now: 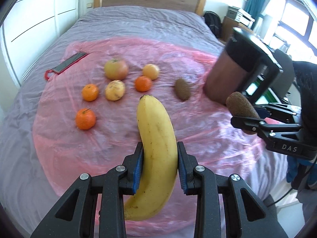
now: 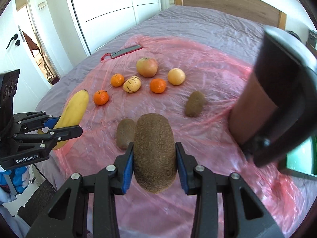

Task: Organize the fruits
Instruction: 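Carry the banana and kiwi past the kettle into the green tray with both tools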

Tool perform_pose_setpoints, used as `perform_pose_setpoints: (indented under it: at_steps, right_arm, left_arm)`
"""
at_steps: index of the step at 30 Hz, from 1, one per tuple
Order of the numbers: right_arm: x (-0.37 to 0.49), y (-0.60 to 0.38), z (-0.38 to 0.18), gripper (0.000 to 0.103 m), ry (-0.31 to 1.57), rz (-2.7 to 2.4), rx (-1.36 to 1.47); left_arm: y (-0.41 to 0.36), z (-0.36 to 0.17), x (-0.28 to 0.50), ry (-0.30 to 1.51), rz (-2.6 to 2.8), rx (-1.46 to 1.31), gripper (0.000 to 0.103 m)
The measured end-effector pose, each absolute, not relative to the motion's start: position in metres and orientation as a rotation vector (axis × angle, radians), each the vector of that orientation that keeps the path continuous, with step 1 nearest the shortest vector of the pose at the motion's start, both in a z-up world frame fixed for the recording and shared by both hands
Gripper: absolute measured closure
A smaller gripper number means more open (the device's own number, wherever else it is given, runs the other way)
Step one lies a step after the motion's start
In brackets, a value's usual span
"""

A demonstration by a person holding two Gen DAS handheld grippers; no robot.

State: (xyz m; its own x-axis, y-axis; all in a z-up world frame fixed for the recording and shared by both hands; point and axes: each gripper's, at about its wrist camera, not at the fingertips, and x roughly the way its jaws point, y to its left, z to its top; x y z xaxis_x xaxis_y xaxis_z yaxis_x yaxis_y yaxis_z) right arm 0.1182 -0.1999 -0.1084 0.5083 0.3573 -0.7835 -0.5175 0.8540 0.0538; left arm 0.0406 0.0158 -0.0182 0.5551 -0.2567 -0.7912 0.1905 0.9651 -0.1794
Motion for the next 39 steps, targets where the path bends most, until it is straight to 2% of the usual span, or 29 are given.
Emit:
perform_pose_setpoints:
  at_steps: [12, 20, 31, 39]
  right_arm:
    - [0.071, -0.357, -0.085, 0.087, 0.861, 0.291, -0.08]
    - [0.075, -0.462, -0.073, 0.087, 0.821, 0.132, -0.018]
    - [0.149, -0.562, -0.08, 0.087, 0.779, 0.011, 0.056]
    - [0.227, -0.6, -0.111, 0.087, 0.788, -0.032, 0.087]
  left_arm:
    - [-0.126, 0.028, 0.026, 0.928, -0.57, 0.012, 0.076]
    - [-0.24, 0.042, 0.044, 0.92, -0.723, 0.111, 0.076]
    - [-0.359, 0.033, 0.105, 0.926, -0.748, 0.19, 0.076]
    - [-0.402, -0.01, 0.17, 0.992, -0.643, 0.191, 0.076]
